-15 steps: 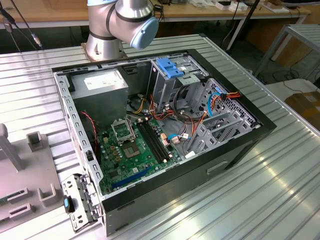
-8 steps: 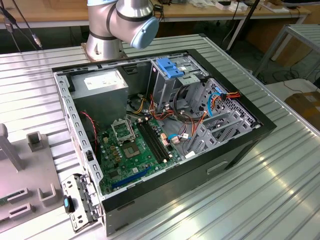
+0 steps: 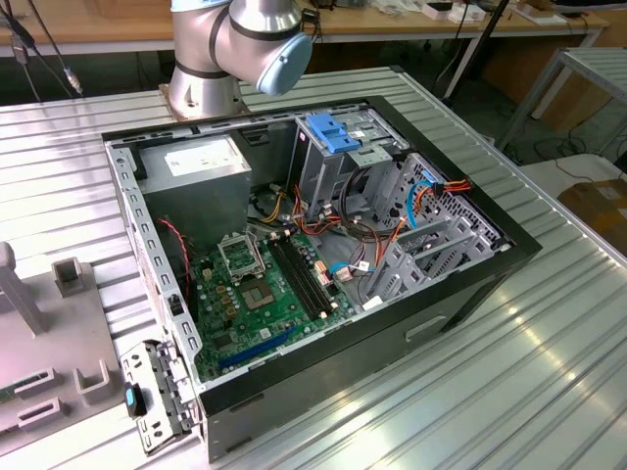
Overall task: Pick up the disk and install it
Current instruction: 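Pick up the disk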
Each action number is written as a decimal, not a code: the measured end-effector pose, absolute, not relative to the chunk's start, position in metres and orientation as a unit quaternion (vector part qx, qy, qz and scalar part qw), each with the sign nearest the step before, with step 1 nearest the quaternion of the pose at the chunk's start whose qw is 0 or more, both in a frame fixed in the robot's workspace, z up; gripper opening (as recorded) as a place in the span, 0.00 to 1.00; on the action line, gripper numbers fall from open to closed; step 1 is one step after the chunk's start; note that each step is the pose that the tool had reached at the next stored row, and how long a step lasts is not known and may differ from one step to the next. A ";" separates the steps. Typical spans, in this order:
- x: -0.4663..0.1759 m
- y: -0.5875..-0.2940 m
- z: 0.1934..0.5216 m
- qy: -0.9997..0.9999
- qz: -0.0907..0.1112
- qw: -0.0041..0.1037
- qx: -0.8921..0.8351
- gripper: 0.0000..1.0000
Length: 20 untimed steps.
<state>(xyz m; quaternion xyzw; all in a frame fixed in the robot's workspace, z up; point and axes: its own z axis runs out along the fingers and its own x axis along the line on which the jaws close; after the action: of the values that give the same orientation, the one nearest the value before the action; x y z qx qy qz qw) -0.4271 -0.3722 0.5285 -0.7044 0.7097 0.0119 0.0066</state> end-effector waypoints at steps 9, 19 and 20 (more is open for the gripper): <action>-0.410 -0.372 0.528 0.710 0.012 0.007 -0.704 0.37; -0.389 -0.372 0.528 0.710 0.012 0.007 -0.704 0.37; -0.384 -0.372 0.528 0.710 0.012 0.007 -0.704 0.37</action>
<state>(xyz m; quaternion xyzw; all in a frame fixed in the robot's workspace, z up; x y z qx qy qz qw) -0.3836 -0.3722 0.5276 -0.7044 0.7097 0.0118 0.0067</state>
